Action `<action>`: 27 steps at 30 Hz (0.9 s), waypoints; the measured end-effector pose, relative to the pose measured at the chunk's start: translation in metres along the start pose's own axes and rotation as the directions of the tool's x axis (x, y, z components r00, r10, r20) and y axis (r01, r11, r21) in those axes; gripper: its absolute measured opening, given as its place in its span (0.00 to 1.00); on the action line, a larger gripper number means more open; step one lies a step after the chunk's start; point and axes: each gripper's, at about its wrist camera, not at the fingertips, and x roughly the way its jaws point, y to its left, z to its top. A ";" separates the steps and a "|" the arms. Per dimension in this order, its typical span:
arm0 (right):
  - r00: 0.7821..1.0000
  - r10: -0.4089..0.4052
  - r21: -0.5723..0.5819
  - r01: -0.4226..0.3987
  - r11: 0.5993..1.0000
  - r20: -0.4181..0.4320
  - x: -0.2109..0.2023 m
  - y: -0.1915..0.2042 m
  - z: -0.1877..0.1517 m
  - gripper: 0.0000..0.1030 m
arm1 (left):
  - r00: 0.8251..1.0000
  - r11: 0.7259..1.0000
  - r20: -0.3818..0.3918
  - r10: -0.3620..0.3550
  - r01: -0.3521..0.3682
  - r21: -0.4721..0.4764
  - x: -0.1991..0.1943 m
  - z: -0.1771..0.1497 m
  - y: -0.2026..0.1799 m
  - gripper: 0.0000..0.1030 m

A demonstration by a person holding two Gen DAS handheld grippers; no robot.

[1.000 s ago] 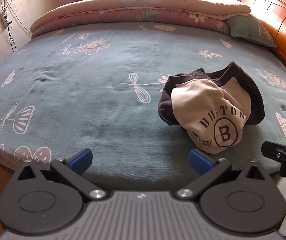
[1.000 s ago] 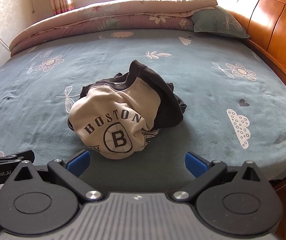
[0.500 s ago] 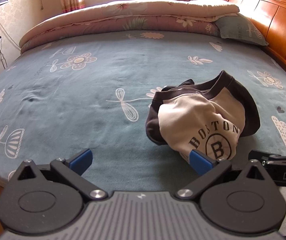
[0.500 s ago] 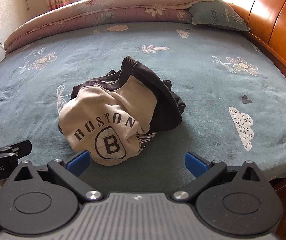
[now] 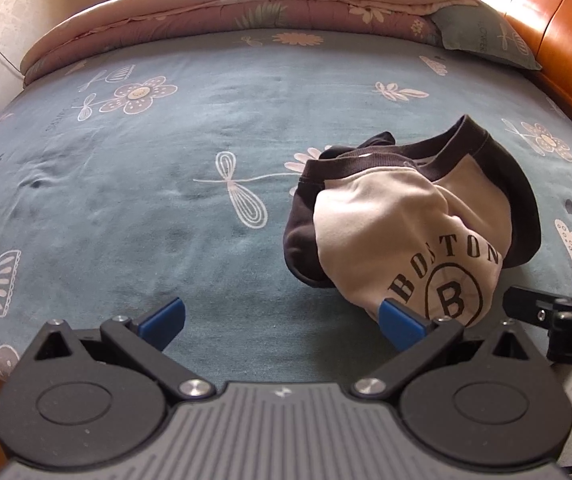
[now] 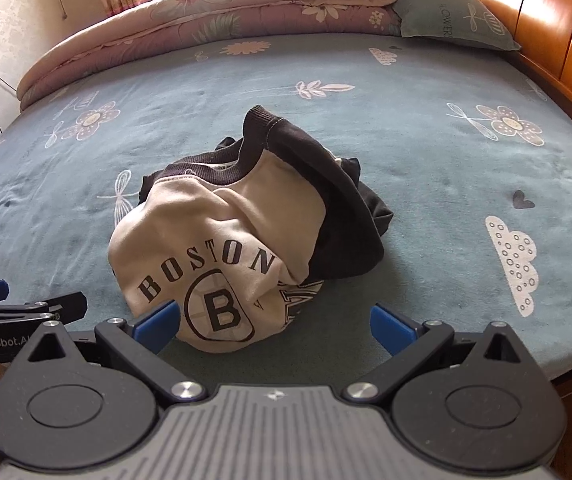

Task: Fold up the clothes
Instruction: 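Grasp the sweatshirt's dark collar rib with the left gripper while the right gripper approaches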

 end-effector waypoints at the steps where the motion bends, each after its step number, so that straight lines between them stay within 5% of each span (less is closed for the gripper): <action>1: 1.000 0.003 -0.011 -0.003 1.000 0.002 0.002 0.000 0.001 1.00 | 1.000 1.000 -0.003 -0.003 0.003 0.000 0.002 0.001 0.000 0.99; 11: 0.998 0.053 -0.161 -0.050 0.986 0.020 0.014 0.000 0.017 1.00 | 0.999 1.000 -0.037 0.000 0.000 -0.002 0.021 0.013 0.008 0.99; 19: 0.976 0.216 -0.273 -0.212 0.938 -0.018 0.022 0.020 0.038 1.00 | 0.999 0.999 -0.033 0.017 -0.019 -0.042 0.028 0.026 0.024 0.99; 27: 0.971 0.220 -0.340 -0.239 0.910 -0.095 0.077 0.026 0.048 1.00 | 0.998 0.997 -0.061 0.032 -0.036 -0.066 0.041 0.030 0.036 0.99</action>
